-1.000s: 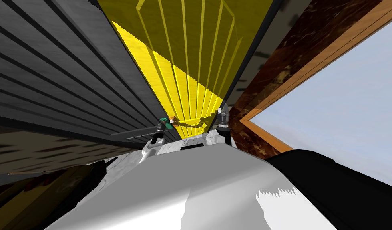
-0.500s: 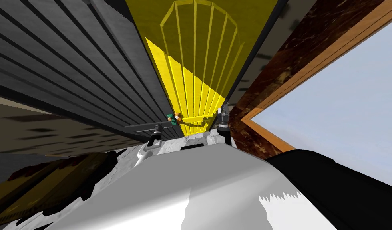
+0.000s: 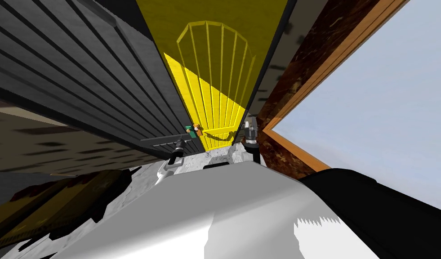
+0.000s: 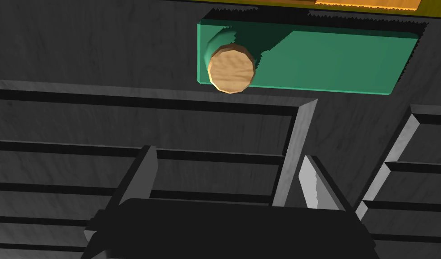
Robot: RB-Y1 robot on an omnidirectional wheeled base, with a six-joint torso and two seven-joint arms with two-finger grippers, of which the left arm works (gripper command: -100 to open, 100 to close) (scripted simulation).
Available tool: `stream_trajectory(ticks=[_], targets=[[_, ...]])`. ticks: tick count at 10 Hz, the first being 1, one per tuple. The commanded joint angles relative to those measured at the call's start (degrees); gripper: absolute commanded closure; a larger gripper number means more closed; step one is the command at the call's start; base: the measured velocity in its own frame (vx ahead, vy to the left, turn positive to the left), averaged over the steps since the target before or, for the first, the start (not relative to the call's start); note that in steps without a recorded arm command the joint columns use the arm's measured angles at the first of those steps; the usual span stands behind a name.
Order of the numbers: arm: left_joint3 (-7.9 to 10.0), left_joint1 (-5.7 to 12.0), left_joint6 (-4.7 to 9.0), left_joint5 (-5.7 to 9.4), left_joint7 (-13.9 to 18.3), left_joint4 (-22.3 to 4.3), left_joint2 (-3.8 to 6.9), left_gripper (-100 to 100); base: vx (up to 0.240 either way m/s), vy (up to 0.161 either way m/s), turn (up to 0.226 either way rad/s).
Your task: Pull the door open
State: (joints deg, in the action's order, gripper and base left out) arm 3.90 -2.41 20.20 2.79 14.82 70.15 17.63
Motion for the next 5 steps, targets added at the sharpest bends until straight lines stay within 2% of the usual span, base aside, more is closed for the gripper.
stream_trajectory(ticks=[1,2,3,5], targets=[[0.0,0.0,0.0,0.0,0.0,0.0,0.0,-100,-0.073,-0.047,-0.016],[1.58,-0.9,-0.12,0.24,-0.1,-1.0,0.88,-100,-0.027,0.04,0.205],[2.45,-1.29,-0.23,0.36,-0.3,-1.6,1.31,-100,-0.024,0.086,0.188],[3.72,-1.71,-0.38,0.52,-0.5,-2.4,1.86,-100,0.016,0.086,0.074]])
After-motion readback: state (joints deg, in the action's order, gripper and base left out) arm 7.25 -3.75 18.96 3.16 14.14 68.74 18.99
